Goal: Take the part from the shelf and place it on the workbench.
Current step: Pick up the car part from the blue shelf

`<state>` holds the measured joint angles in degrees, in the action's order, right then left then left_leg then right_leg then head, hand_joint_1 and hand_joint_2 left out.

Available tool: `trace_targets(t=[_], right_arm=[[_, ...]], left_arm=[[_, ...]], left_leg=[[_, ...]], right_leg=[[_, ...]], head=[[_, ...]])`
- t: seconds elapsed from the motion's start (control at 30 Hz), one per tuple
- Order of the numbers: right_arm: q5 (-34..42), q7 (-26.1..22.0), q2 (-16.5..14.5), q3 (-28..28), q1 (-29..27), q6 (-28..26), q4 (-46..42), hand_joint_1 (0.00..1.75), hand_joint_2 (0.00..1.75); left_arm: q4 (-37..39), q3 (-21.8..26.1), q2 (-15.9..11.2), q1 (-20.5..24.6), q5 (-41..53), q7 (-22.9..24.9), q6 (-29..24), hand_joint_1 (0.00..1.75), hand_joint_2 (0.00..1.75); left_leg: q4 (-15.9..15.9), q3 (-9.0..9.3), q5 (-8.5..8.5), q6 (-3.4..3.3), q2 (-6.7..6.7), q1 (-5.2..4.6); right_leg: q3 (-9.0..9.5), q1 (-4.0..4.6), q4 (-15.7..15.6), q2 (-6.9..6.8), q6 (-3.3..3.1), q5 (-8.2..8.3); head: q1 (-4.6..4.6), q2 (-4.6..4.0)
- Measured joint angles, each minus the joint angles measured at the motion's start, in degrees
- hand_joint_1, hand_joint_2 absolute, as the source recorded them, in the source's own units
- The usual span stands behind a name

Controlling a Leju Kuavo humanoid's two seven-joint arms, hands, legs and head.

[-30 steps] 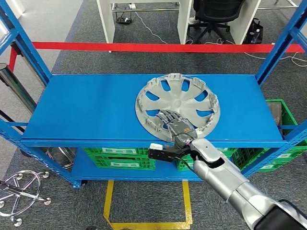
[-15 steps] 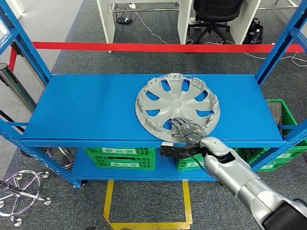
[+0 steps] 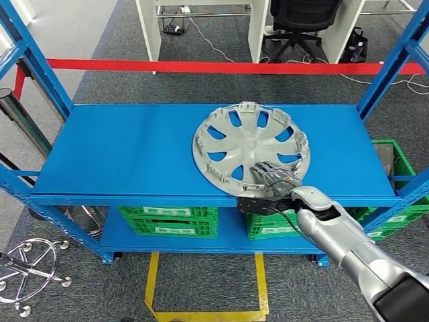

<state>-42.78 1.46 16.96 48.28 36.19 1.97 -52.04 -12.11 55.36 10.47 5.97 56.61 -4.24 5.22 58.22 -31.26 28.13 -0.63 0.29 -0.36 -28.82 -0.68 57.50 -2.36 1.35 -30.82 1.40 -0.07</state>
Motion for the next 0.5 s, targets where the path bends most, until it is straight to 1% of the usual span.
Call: trace_targets(t=[0.3,0.33,0.37,0.43,0.47,0.5], right_arm=[[0.1,0.0,0.1,0.2,0.4,0.0,0.6,0.00,1.75],[0.2,0.1,0.2,0.3,0.4,0.0,0.6,0.05,1.75],[0.3,0.2,0.2,0.3,0.4,-0.1,0.6,0.43,1.75],[0.4,0.5,0.2,0.3,0.5,-0.6,0.6,1.30,1.75],[0.4,0.6,0.2,0.3,0.5,-1.0,0.6,1.69,1.75],[0.4,0.6,0.2,0.3,0.4,-1.5,0.6,1.75,1.75]], left_arm=[[0.0,0.0,0.0,0.0,0.0,0.0,0.0,0.00,0.00],[0.0,0.0,0.0,0.0,0.0,0.0,0.0,0.00,0.00],[0.0,0.0,0.0,0.0,0.0,0.0,0.0,0.00,0.00],[0.0,0.0,0.0,0.0,0.0,0.0,0.0,0.00,0.00],[0.0,0.0,0.0,0.0,-0.1,0.0,0.0,0.00,0.00],[0.0,0.0,0.0,0.0,-0.2,0.0,0.0,0.00,0.00]], left_leg=[[0.0,0.00,0.00,0.00,0.00,0.00],[0.0,0.00,0.00,0.00,0.00,0.00],[0.0,0.00,0.00,0.00,0.00,0.00],[0.0,0.00,0.00,-0.01,0.00,0.00],[0.0,0.00,-0.01,-0.01,0.00,0.00],[0.0,0.00,-0.01,-0.01,0.00,0.00]], right_leg=[[0.01,-0.01,0.0,0.00,0.04,0.02],[0.01,-0.01,0.0,0.00,0.04,0.03],[0.01,-0.01,0.0,0.00,0.04,0.03],[0.02,-0.01,0.0,0.00,0.05,0.03],[0.03,-0.01,0.0,0.00,0.05,0.03],[0.03,-0.01,0.0,0.00,0.05,0.04]], head=[[0.00,0.00],[0.00,0.01],[0.00,0.00],[-0.01,0.00],[-0.01,0.00],[-0.01,0.00]])
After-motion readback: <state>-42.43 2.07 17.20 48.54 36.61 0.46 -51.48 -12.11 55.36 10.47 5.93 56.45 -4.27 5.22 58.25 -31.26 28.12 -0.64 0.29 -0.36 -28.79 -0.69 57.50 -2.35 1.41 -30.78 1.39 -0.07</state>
